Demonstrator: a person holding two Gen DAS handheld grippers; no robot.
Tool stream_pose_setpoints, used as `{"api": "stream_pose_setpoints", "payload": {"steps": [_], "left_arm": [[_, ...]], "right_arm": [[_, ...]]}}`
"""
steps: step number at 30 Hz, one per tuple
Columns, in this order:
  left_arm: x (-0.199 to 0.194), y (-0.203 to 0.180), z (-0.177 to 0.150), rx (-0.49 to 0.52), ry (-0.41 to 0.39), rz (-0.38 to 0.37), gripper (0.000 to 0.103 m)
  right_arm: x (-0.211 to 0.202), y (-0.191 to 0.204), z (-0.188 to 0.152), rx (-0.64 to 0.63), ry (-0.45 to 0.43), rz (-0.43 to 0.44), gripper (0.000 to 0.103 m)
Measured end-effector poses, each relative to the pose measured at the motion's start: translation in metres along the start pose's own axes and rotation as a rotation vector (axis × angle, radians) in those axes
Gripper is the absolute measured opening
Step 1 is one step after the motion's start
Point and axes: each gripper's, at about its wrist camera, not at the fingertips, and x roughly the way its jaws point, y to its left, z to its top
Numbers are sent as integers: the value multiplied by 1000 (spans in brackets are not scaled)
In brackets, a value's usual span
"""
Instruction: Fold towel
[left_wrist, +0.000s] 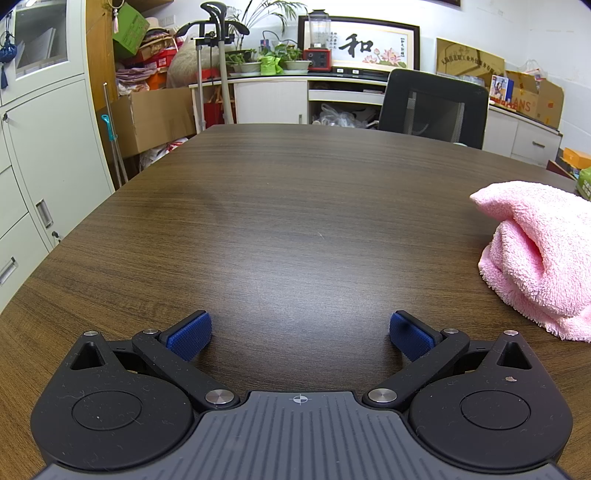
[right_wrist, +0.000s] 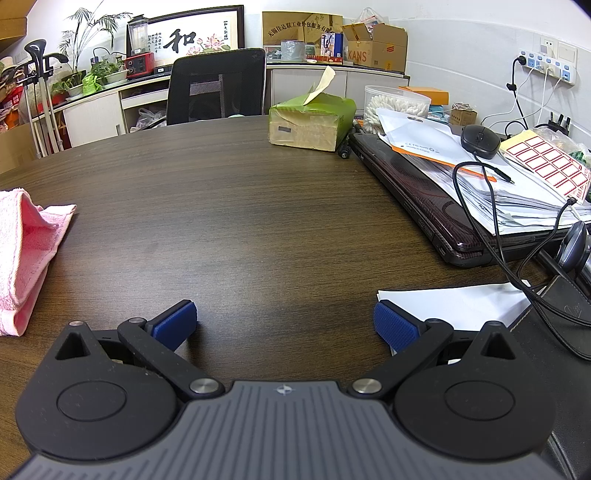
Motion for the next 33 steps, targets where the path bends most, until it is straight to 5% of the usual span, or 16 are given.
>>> {"api": "stream_pose_setpoints", "payload": {"steps": [33], "left_arm": [[0, 0, 0, 0, 0, 0, 103]], "right_arm": [[0, 1, -1, 9, 0, -15, 103]]}}
